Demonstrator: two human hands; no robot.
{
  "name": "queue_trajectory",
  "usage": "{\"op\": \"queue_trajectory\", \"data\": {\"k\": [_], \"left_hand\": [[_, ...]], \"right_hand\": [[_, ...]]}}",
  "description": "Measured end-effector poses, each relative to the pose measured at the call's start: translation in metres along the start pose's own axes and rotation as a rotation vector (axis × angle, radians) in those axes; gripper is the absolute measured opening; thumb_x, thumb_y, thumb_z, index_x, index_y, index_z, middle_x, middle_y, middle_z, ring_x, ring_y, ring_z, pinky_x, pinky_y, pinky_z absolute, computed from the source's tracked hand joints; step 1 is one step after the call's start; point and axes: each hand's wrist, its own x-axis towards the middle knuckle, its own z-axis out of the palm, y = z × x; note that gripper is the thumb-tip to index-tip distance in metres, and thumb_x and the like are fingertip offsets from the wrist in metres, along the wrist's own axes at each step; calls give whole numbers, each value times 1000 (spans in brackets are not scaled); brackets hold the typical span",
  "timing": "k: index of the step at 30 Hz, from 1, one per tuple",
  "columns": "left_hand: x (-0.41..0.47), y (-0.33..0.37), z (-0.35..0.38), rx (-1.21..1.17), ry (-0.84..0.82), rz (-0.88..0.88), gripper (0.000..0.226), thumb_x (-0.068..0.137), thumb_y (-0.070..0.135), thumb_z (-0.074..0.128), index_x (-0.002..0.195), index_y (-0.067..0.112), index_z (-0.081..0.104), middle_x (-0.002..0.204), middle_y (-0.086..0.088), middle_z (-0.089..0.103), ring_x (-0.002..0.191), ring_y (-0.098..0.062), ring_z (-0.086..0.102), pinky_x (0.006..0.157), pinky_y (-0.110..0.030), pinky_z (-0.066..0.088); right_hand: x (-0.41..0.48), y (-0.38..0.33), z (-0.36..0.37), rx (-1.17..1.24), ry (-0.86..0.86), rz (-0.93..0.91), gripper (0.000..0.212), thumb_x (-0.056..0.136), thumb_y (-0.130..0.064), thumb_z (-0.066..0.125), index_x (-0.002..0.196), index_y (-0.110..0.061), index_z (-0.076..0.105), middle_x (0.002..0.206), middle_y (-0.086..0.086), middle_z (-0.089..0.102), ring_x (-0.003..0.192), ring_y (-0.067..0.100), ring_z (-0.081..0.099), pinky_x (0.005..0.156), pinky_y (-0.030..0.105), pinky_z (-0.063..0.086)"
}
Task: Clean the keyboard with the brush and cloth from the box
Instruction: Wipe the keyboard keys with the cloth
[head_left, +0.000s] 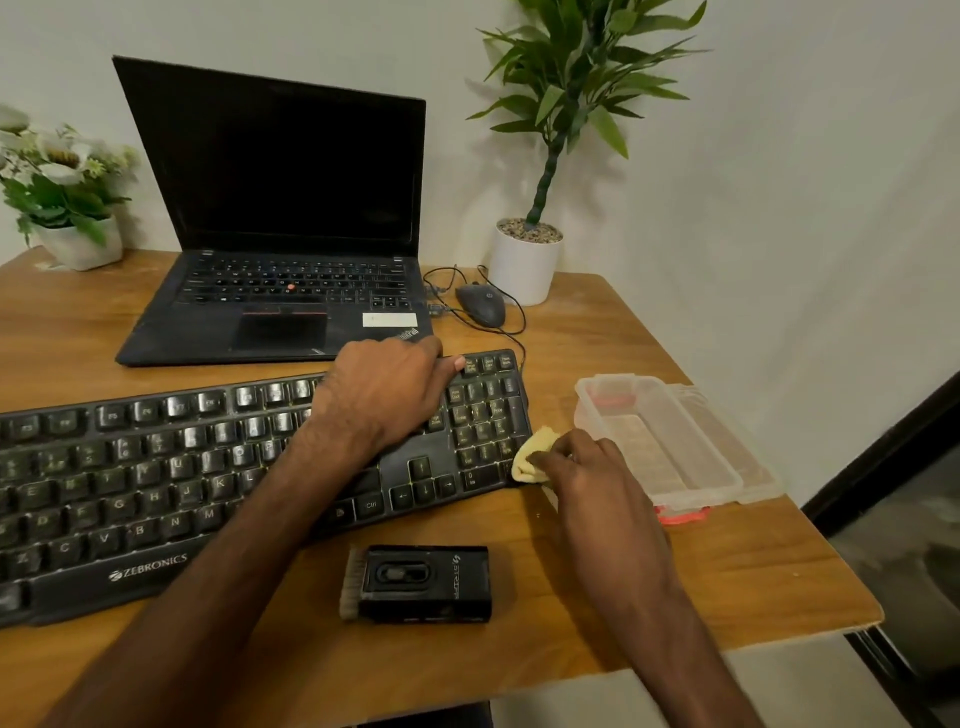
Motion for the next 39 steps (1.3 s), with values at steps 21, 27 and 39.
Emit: {"op": "queue_trajectory", "data": {"k": [21, 27, 39], "left_hand": [[2, 4, 8, -54, -50, 28, 54, 103, 55, 17, 101, 20, 59, 68, 7, 50, 62, -14, 51, 58, -31, 39], [2, 4, 10, -52, -43, 23, 54, 103, 55, 18, 102, 20, 59, 68, 7, 49, 62, -14, 49, 58, -31, 36], [2, 2, 9, -58, -78, 24, 55, 104, 54, 18, 105, 19, 60, 73, 4, 52, 65, -15, 51, 60, -32, 38]], "right_hand": [[27, 15, -26, -267, 112, -135, 36, 65, -4, 80, 99, -15, 76, 105, 10, 64, 94, 27, 60, 61, 34, 55], [18, 19, -2, -279, 198, -371, 48, 65, -9, 80, 112, -8, 72, 112, 16, 66, 98, 30, 62, 70, 36, 57], [15, 25, 5, -269, 65, -310, 73, 47, -11, 96, 115, -11, 72, 112, 14, 65, 98, 31, 62, 63, 33, 57]]}}
